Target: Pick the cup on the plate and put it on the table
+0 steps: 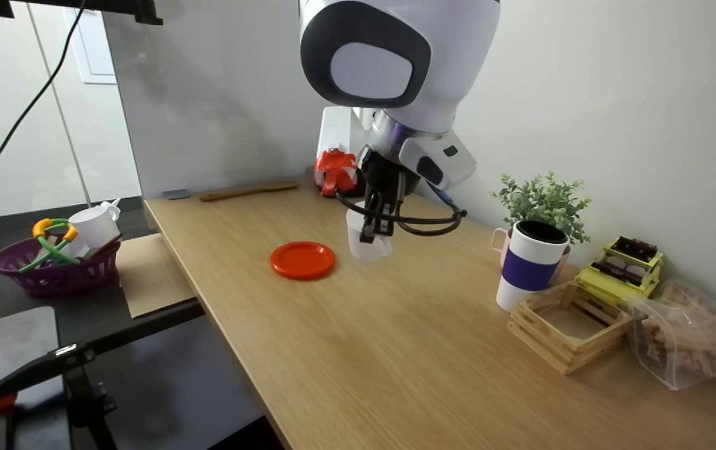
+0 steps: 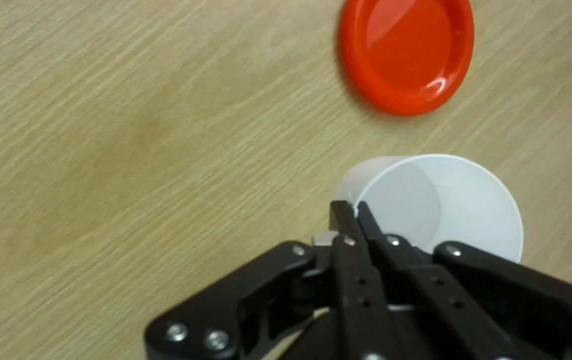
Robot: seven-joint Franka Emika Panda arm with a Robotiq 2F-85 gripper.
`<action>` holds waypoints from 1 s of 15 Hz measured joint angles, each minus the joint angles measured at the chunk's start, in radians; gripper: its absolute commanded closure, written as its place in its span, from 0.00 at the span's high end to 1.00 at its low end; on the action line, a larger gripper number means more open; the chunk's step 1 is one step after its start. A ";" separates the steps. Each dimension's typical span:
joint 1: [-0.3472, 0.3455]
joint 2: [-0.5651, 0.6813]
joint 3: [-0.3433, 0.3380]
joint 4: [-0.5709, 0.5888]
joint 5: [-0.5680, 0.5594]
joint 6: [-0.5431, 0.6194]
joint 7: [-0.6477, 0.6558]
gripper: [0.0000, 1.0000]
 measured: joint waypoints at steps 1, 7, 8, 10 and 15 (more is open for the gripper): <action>0.007 0.002 -0.014 -0.003 -0.003 0.032 0.045 0.00; 0.088 0.036 -0.150 -0.021 -0.143 0.122 0.420 0.00; 0.109 0.044 -0.177 -0.023 -0.178 0.122 0.500 0.00; 0.153 0.061 -0.227 -0.026 -0.242 0.120 0.662 0.00; 0.225 0.076 -0.299 -0.025 -0.361 0.046 1.030 0.33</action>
